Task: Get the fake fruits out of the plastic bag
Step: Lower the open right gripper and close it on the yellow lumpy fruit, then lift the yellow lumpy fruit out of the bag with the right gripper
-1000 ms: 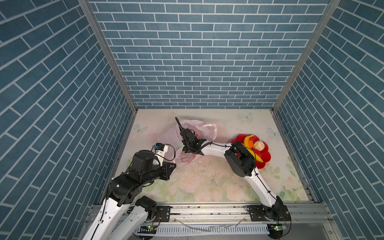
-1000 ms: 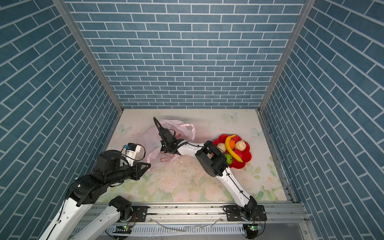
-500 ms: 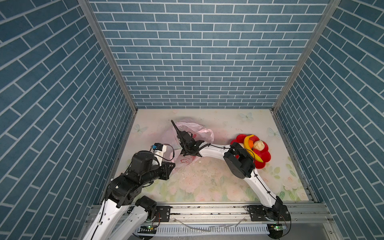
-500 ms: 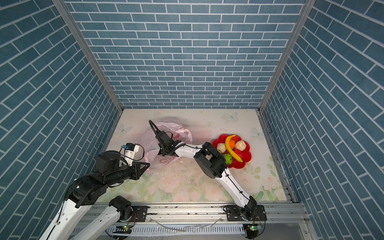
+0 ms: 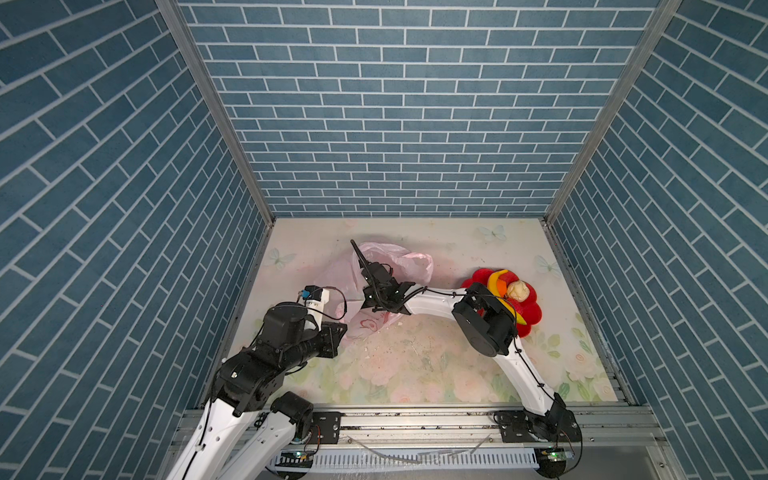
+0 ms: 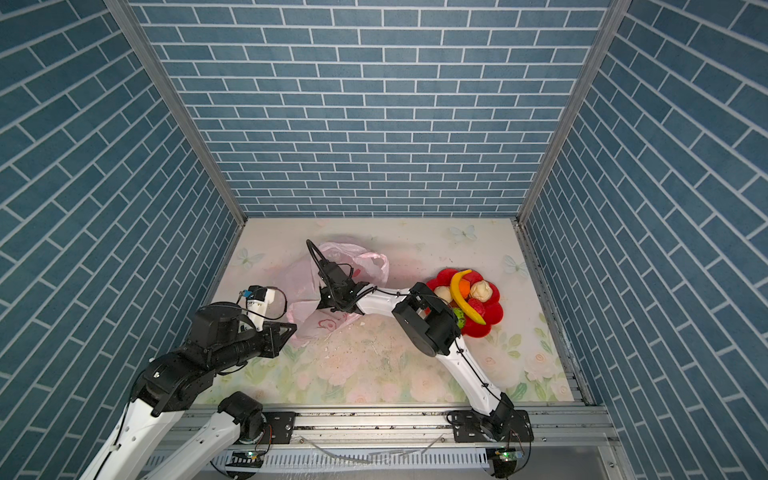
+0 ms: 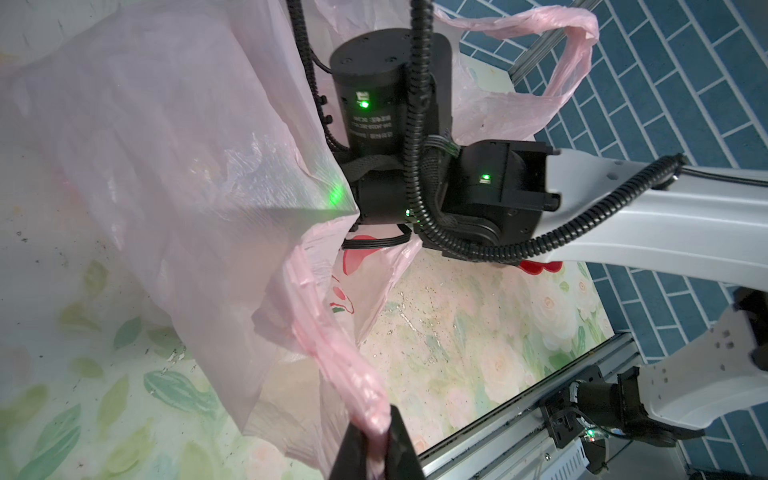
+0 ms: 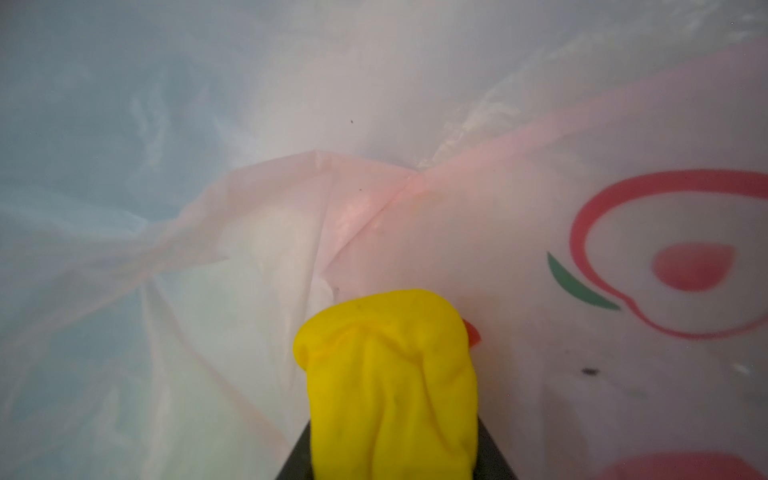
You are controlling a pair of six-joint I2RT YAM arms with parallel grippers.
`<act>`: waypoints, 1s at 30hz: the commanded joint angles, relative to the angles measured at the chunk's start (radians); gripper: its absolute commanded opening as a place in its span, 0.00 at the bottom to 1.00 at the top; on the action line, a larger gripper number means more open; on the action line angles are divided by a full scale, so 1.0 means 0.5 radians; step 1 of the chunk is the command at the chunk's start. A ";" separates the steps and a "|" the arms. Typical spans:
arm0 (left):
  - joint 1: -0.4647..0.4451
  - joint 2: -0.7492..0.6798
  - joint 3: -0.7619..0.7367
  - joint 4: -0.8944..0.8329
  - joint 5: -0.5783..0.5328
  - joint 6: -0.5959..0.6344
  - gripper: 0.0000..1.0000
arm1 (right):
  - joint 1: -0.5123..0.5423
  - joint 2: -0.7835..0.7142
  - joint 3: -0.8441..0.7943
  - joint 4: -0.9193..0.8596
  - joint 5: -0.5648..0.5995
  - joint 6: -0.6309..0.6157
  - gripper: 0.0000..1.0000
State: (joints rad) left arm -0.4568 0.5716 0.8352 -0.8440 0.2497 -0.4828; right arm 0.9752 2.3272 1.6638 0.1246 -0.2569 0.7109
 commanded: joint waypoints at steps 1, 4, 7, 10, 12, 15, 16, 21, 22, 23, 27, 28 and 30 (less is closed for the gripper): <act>-0.006 0.028 -0.015 0.077 -0.101 -0.009 0.12 | -0.027 -0.226 -0.124 0.138 0.044 0.066 0.19; -0.004 0.049 0.001 0.103 -0.169 -0.011 0.12 | -0.042 -0.343 -0.227 0.163 0.068 0.083 0.18; -0.006 0.070 0.020 0.142 -0.277 -0.013 0.12 | -0.047 -0.434 -0.318 0.164 0.079 0.089 0.17; -0.004 0.111 0.024 0.223 -0.365 -0.012 0.12 | -0.048 -0.530 -0.420 0.153 0.084 0.089 0.17; -0.004 0.170 0.021 0.307 -0.408 -0.015 0.12 | -0.048 -0.604 -0.499 0.134 0.087 0.086 0.17; -0.004 0.257 0.029 0.444 -0.473 -0.016 0.12 | -0.045 -0.709 -0.602 0.091 0.087 0.076 0.16; -0.004 0.283 0.035 0.485 -0.483 -0.014 0.12 | -0.047 -0.742 -0.631 0.074 0.087 0.067 0.16; 0.006 0.479 0.116 0.641 -0.510 0.071 0.12 | -0.025 -0.956 -0.792 -0.076 0.079 0.006 0.16; 0.012 0.515 0.135 0.663 -0.506 0.081 0.12 | -0.021 -0.988 -0.810 -0.107 0.068 -0.007 0.16; 0.021 0.557 0.159 0.682 -0.502 0.091 0.12 | -0.011 -1.022 -0.826 -0.143 0.052 -0.019 0.16; 0.032 0.686 0.237 0.734 -0.509 0.124 0.12 | 0.010 -1.168 -0.870 -0.300 0.012 -0.065 0.15; 0.036 0.714 0.246 0.753 -0.503 0.126 0.12 | 0.016 -1.206 -0.877 -0.340 0.019 -0.077 0.15; 0.057 0.772 0.256 0.813 -0.482 0.119 0.12 | 0.036 -1.298 -0.900 -0.406 0.041 -0.097 0.15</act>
State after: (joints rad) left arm -0.4419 0.9325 0.9367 -0.4946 0.0154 -0.4435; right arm 0.9802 1.7557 1.2518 -0.0013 -0.2371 0.6998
